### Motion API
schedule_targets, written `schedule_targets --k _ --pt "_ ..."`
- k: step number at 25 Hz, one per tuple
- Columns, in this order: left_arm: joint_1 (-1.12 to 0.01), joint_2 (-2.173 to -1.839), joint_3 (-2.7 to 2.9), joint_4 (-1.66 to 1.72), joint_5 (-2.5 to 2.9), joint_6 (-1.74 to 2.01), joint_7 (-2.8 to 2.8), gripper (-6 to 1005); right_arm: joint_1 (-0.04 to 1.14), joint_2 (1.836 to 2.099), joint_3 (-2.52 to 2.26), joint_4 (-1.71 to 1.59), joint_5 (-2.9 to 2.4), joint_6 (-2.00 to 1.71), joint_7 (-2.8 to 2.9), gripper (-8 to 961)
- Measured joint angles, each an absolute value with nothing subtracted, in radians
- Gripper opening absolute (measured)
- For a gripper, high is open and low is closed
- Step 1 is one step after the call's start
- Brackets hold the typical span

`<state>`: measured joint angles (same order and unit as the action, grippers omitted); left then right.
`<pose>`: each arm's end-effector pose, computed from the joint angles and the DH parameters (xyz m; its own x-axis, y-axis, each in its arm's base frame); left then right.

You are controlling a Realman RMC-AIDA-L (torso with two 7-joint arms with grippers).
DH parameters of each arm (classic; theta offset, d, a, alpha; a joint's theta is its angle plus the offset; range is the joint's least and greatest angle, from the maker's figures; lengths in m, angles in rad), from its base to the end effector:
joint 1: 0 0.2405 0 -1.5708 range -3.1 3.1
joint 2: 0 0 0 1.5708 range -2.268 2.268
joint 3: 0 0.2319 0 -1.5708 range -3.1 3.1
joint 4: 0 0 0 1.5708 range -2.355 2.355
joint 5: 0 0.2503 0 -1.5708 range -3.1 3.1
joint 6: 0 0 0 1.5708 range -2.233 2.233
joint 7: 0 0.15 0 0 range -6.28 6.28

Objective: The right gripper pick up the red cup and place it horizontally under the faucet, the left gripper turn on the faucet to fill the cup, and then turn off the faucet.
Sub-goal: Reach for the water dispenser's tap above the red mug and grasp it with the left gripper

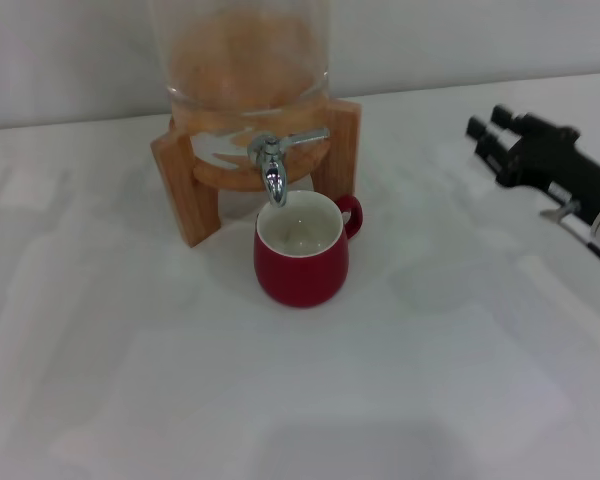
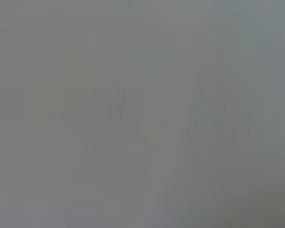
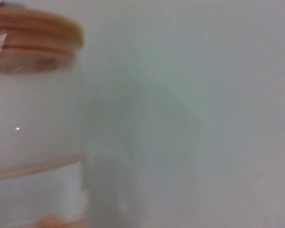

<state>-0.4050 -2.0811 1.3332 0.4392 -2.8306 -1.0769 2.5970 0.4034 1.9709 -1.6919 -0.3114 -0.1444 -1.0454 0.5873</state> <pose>-0.2856 0.3976 0.0284 0.5850 -0.1627 0.7946 0.7314 -0.3176 -0.6035 0.3237 0.3753 0.0030 0.6658 -0.0482 -0.7446 -0.6934 -0.4085 -0.5935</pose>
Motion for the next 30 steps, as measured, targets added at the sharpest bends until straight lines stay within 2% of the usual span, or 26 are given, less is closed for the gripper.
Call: schedule_targets --k 7,13,15,21,30 --pt "-0.405 -2.082 1.316 0.439 -2.83 -1.077 2.597 830 0.404 2.009 -1.456 -0.311 -0.136 -1.042 0.433 358" --pt "-0.401 -2.083 1.309 0.441 -2.83 -1.085 2.602 830 0.404 2.02 -1.284 -0.3 -0.126 -1.021 0.425 360" --pt "-0.399 -2.083 1.309 0.444 -2.83 -1.086 2.611 830 0.404 2.023 -1.239 -0.286 -0.105 -1.023 0.419 567" --pt "-0.399 -2.083 1.308 0.446 -2.83 -1.088 2.62 830 0.405 2.027 -1.225 -0.254 -0.034 -1.086 0.288 694" --pt "-0.405 -2.082 1.308 0.446 -2.83 -1.089 2.63 830 0.414 2.023 -1.23 -0.208 0.02 -1.156 0.253 694"
